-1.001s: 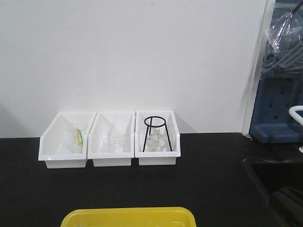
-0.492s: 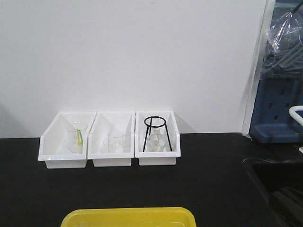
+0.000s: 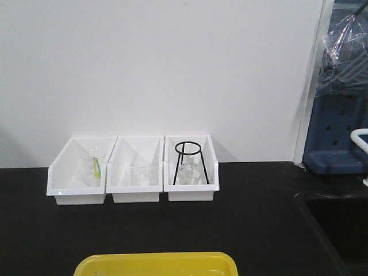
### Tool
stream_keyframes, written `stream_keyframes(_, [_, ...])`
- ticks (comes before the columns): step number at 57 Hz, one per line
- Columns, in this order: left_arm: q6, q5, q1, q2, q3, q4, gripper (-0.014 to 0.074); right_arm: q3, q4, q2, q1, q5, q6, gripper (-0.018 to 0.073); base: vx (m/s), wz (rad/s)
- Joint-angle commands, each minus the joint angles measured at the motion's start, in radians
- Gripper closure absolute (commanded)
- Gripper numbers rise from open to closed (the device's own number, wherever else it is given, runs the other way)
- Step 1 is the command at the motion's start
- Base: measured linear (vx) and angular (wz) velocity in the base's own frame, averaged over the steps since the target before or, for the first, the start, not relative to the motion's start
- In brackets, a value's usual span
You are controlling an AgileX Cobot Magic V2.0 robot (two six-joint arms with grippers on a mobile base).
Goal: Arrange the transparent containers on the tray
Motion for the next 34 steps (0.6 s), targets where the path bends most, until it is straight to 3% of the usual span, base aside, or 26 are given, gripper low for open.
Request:
stream_keyframes(1, [-0.01, -0.08, 0.002, -0.013, 0.037, -0.002, 0.0596, 0.093, -0.038, -0.089, -0.079, -0.079, 0.091, 0.0572, 0.0, 0.0])
stream_keyframes(7, [-0.01, -0.08, 0.002, -0.013, 0.037, -0.002, 0.0596, 0.218, -0.104, -0.257, -0.14, -0.031, 0.172, 0.0572, 0.0, 0.0])
stream_keyframes(10, [-0.01, -0.08, 0.002, -0.013, 0.037, -0.002, 0.0596, 0.204, -0.166, -0.332, -0.148, 0.092, 0.206, 0.0572, 0.0, 0.0])
stream_keyframes(17, [-0.01, -0.08, 0.002, -0.013, 0.037, -0.002, 0.0595, 0.209, -0.27, -0.424, -0.156, 0.185, 0.219, 0.0572, 0.0, 0.0])
stream_keyframes(34, [-0.01, -0.077, 0.002, -0.014, 0.036, -0.002, 0.0594, 0.209, -0.263, -0.421, -0.154, 0.199, 0.219, 0.0571, 0.0, 0.0])
